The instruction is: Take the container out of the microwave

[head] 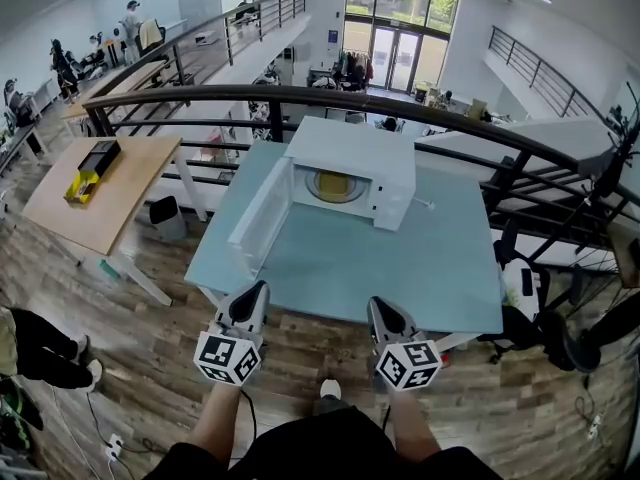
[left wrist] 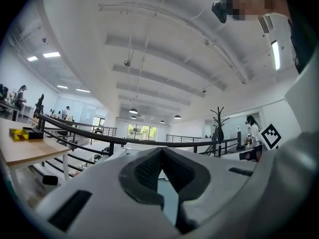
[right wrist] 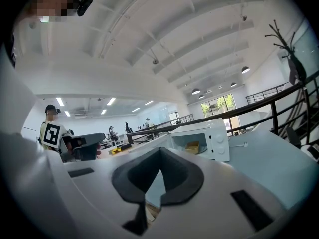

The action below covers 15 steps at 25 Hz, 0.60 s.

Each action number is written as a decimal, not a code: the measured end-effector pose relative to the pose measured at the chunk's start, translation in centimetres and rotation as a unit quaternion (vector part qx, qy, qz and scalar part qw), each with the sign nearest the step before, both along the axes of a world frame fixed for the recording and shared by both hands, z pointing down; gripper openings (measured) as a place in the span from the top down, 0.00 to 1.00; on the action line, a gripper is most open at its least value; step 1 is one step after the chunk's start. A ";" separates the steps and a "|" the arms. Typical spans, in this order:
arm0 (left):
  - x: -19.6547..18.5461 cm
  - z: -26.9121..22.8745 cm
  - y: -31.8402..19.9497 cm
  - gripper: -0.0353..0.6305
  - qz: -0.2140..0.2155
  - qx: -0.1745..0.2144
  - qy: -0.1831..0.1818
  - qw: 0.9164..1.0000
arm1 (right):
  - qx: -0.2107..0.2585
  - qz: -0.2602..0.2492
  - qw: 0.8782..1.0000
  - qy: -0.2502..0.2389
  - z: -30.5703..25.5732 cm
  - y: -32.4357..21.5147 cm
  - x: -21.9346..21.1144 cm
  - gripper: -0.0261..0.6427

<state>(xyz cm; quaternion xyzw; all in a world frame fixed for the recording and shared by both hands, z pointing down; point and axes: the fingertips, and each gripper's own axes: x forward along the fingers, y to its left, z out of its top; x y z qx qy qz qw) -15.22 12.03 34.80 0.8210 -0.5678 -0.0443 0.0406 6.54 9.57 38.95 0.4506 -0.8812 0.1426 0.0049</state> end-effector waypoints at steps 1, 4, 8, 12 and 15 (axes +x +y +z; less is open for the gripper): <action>0.2 0.1 -0.7 0.94 0.002 -0.002 0.002 1.000 | -0.002 -0.002 1.000 0.000 0.1 -0.8 0.1 0.95; 1.1 0.5 -2.5 0.94 0.012 -0.007 0.006 1.000 | -0.007 -0.009 1.000 -0.003 0.4 -3.1 0.3 0.95; 1.9 1.0 -4.9 0.94 0.007 -0.016 0.007 1.000 | -0.014 -0.019 1.000 -0.016 0.8 -5.9 0.7 0.95; 2.4 1.8 -7.3 0.94 -0.010 -0.024 0.008 1.000 | -0.024 -0.030 0.999 -0.024 1.9 -8.4 1.5 0.95; 3.2 2.0 -8.9 0.94 -0.018 -0.025 0.006 1.000 | -0.030 -0.036 0.999 -0.024 2.7 -10.0 2.2 0.95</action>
